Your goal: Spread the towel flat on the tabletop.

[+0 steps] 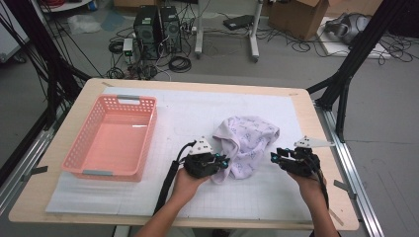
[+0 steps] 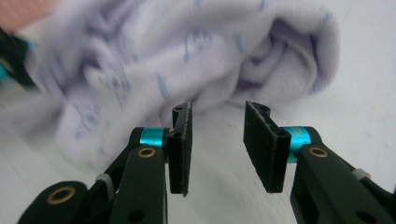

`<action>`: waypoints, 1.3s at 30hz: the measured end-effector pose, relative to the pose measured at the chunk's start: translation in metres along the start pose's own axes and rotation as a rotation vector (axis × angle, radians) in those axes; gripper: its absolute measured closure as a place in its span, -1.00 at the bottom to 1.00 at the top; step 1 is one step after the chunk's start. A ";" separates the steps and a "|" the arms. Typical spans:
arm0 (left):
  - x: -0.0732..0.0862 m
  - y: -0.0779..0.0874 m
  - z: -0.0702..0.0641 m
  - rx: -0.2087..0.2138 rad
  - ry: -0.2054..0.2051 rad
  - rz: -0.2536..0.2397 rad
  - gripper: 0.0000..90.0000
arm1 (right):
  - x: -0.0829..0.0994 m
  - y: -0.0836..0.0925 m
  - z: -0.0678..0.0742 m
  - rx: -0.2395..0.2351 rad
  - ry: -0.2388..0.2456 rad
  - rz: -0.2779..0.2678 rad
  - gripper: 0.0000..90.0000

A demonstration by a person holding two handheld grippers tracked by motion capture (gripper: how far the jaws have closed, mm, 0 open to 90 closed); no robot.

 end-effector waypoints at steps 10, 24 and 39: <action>-0.007 0.017 0.021 -0.069 0.008 -0.017 0.79 | 0.017 -0.052 0.043 -0.117 0.113 0.084 0.18; 0.001 0.059 0.033 -0.084 0.042 -0.057 0.79 | 0.021 -0.001 0.056 -0.169 0.101 0.024 0.88; 0.028 0.079 0.029 -0.159 -0.083 0.002 0.88 | -0.019 0.033 0.032 0.005 -0.011 0.060 0.85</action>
Point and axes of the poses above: each handheld gripper's, and its own axes: y roughly backward along the jaws, x roughly out of its underside, z roughly to its left, the point moved 9 cm from there along -y, roughly forward along the jaws, and after that the axes turned 1 degree about x, right-handed, at the moved point
